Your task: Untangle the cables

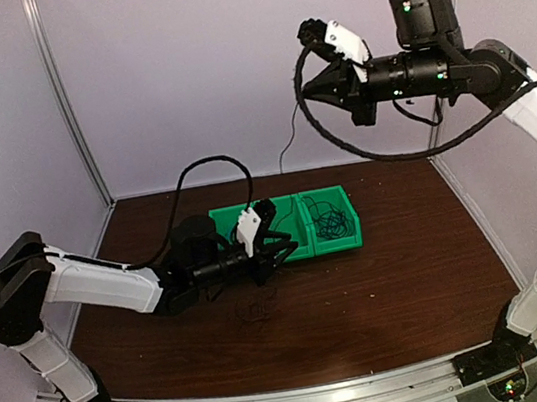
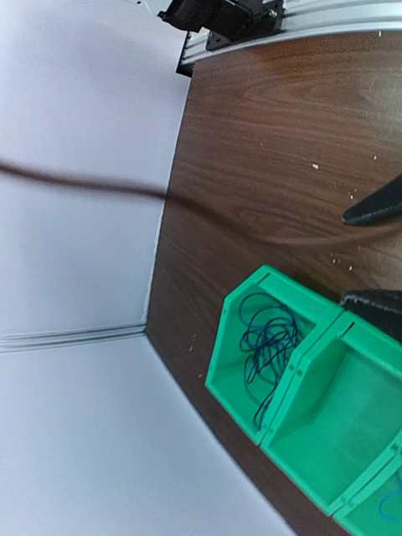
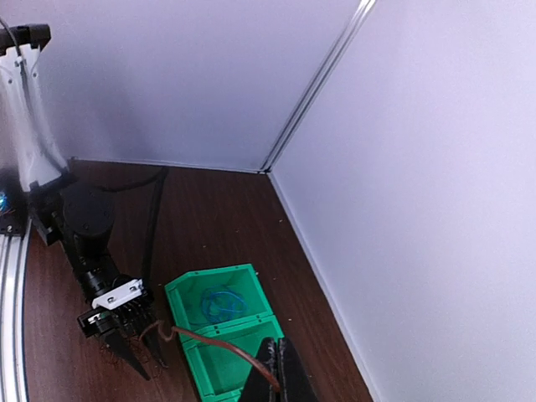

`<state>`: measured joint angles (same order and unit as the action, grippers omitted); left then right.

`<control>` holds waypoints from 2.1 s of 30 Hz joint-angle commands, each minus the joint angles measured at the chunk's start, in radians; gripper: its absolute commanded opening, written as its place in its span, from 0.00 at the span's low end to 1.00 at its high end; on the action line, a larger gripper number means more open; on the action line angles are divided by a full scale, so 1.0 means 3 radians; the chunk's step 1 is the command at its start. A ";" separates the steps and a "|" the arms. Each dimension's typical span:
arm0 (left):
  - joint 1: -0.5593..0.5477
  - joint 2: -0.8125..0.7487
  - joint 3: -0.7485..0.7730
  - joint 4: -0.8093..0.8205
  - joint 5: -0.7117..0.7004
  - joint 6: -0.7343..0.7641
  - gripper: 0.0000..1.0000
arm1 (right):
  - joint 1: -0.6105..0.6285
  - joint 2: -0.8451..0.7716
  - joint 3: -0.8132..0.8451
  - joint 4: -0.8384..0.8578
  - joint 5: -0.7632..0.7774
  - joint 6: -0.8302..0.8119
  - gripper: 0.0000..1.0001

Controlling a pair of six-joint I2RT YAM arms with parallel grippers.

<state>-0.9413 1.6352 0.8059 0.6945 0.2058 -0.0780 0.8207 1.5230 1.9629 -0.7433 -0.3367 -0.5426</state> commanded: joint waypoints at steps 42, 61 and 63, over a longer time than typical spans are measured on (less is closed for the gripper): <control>-0.0502 0.1719 0.2066 0.0704 -0.0258 -0.0785 0.85 | -0.1069 -0.0460 0.0453 0.0464 -0.0813 0.0581 0.00; -0.0459 0.2234 0.1990 0.0084 0.0239 -0.0738 0.00 | -0.1171 -0.0279 0.1136 0.0596 0.0225 0.0207 0.00; -0.0436 0.2184 0.1839 0.0049 0.0234 -0.0732 0.00 | -0.1180 -0.0225 0.1275 0.0692 0.0498 0.0132 0.00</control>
<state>-1.0859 2.3280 1.4330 0.7570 0.2661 -0.3199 0.4789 1.4380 2.2642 -0.6189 -0.3767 -0.4500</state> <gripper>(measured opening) 0.008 0.007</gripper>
